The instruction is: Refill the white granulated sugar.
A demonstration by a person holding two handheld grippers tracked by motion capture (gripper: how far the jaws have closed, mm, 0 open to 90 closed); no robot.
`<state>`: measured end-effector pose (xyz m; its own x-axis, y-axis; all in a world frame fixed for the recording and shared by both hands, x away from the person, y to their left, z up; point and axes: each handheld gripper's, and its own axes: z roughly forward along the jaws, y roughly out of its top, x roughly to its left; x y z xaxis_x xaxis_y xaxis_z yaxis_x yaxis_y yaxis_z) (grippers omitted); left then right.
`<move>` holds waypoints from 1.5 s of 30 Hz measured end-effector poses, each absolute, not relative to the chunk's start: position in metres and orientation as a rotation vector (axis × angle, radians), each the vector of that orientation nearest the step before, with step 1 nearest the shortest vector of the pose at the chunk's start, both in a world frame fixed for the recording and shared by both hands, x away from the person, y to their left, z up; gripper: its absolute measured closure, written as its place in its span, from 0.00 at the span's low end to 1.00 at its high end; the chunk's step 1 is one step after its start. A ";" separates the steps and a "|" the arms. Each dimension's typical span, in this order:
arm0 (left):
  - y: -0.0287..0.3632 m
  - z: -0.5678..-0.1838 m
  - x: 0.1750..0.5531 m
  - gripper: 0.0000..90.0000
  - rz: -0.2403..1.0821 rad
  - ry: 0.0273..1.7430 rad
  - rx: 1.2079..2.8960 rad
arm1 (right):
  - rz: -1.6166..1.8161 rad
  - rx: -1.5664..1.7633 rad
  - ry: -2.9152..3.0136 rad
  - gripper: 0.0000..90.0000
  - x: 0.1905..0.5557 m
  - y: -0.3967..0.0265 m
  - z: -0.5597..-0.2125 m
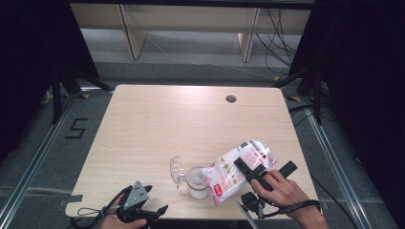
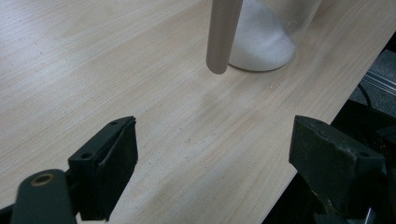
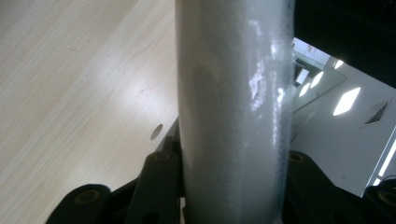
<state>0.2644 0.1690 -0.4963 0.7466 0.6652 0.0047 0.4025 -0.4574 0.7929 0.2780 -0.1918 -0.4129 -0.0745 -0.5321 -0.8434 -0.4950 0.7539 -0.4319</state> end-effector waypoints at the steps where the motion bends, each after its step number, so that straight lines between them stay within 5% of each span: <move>1: 0.169 -0.496 0.265 0.17 0.399 0.799 2.112 | -0.054 -0.828 1.708 0.79 0.278 -0.192 -0.412; 45: 0.168 -0.497 0.263 0.17 0.384 0.829 2.098 | -0.038 -0.828 1.726 0.80 0.279 -0.193 -0.412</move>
